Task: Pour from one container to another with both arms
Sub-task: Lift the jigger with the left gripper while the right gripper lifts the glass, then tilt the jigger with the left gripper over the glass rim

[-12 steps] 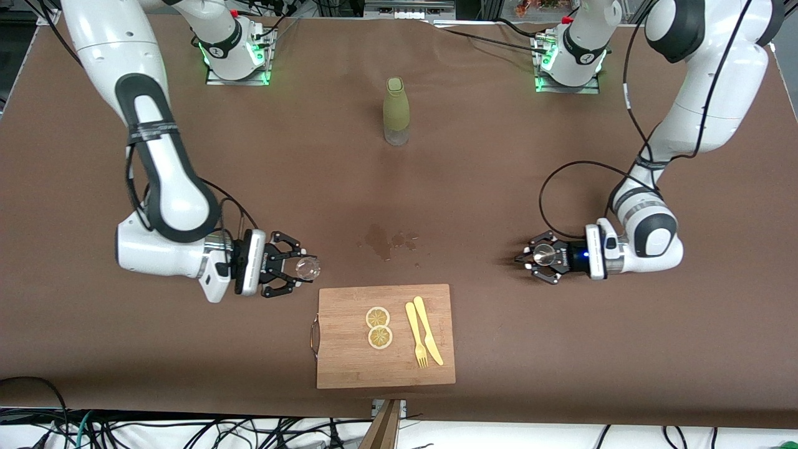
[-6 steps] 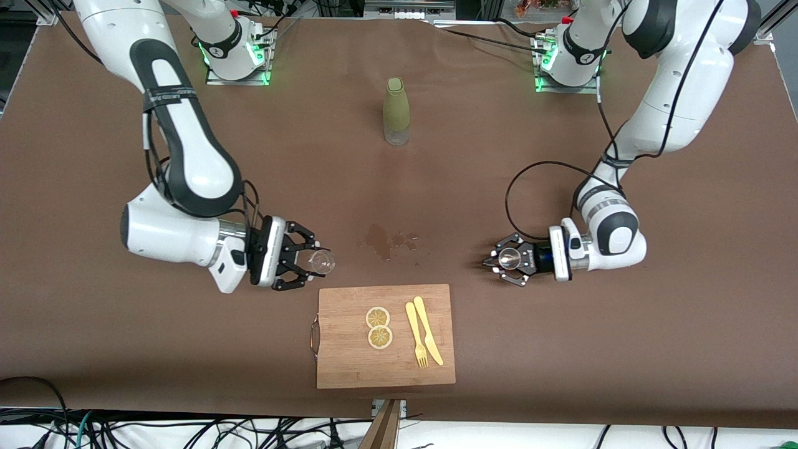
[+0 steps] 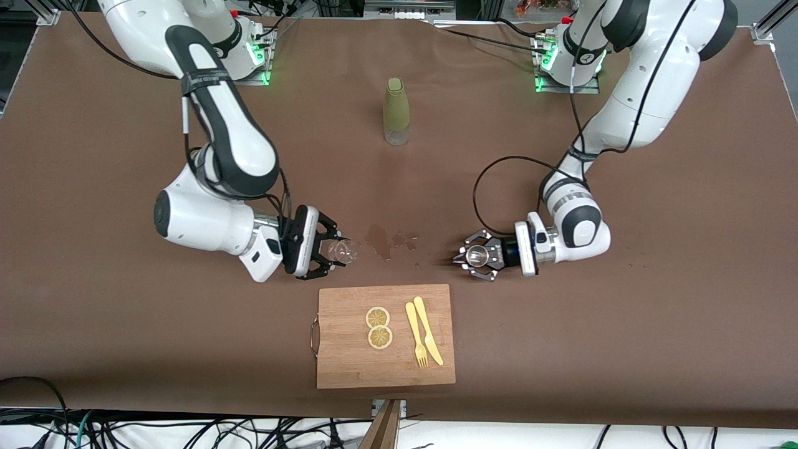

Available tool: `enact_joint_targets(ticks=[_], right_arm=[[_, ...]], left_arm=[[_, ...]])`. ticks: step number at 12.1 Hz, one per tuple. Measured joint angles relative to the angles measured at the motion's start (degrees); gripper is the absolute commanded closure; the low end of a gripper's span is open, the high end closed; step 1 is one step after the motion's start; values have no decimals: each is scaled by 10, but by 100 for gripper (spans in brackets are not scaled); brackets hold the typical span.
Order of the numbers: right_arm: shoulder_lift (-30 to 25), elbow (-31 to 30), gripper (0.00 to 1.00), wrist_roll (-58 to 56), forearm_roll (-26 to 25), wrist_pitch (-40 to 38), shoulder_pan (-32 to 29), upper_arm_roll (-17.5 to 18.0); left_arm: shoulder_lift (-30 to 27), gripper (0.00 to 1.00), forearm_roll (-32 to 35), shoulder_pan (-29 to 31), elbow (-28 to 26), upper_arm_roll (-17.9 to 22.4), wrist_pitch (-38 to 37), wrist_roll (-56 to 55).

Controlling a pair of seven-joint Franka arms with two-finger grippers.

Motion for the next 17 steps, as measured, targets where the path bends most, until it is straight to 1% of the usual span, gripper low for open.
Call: enact_joint_targets(ticks=[2, 5, 9, 11, 13, 17], right_arm=[[0, 0, 85, 38, -24, 30, 24, 0], [0, 0, 85, 86, -60, 54, 50, 1], [0, 0, 85, 150, -128, 98, 56, 21], [0, 0, 85, 168, -148, 112, 57, 29], [1, 0, 85, 178, -165, 122, 63, 31], [12, -1, 85, 229, -229, 137, 77, 32]], left_arm=[[-1, 100, -23, -21, 0, 0, 13, 5], [-1, 100, -60, -48, 0, 0, 36, 23], [-1, 100, -108, -81, -3, 1, 65, 69], [-1, 100, -134, -96, -4, 1, 76, 89], [-1, 100, -153, -110, -4, 1, 88, 106], [-1, 100, -192, -131, -4, 2, 96, 118]])
